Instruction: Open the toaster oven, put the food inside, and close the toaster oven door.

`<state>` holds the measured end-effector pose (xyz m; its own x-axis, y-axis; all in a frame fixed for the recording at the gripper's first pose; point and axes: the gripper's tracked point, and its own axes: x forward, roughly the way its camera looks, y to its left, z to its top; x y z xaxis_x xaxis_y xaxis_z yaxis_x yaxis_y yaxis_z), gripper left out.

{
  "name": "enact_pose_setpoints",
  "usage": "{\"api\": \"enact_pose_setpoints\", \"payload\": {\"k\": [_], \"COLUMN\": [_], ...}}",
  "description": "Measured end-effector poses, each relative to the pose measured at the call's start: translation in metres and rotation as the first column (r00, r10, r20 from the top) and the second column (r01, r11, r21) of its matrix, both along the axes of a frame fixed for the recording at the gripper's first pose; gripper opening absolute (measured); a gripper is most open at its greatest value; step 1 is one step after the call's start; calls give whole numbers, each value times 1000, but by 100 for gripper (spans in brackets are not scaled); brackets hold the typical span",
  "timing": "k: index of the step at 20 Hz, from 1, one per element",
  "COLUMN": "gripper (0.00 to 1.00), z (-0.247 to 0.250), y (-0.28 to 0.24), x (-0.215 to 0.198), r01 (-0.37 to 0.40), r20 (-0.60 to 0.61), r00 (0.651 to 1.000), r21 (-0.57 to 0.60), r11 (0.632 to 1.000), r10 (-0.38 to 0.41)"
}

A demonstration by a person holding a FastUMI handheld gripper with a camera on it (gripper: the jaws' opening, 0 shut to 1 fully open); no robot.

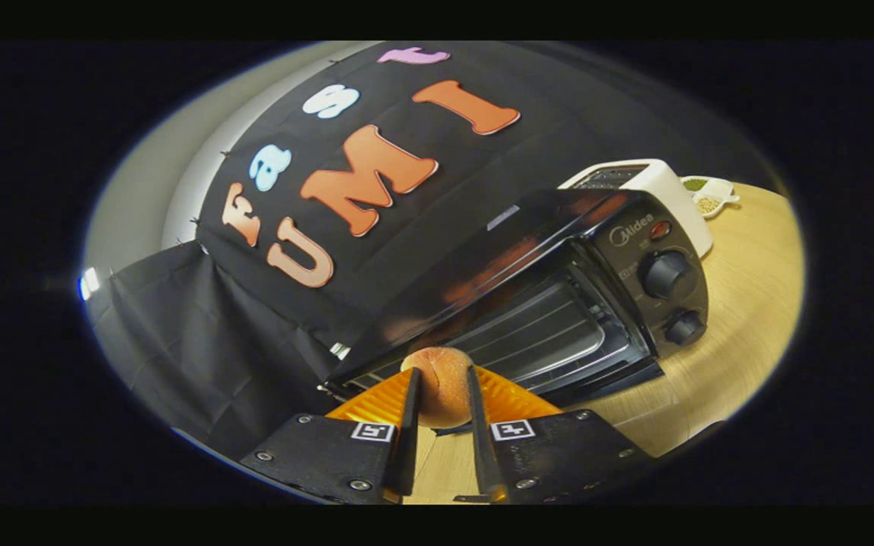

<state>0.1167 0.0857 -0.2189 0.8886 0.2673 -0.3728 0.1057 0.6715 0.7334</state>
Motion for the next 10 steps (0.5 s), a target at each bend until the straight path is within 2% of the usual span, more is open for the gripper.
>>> {"api": "enact_pose_setpoints", "payload": {"k": [3, 8, 10], "gripper": [32, 32, 32], "z": [-19, -36, -39], "y": [1, -9, -10], "x": [15, 36, 43], "r01": [3, 28, 29], "r20": [-44, -62, -52], "r00": [999, 998, 998], "r21": [12, -68, -144], "r11": [1000, 997, 989], "r10": [-2, -32, -36]}}
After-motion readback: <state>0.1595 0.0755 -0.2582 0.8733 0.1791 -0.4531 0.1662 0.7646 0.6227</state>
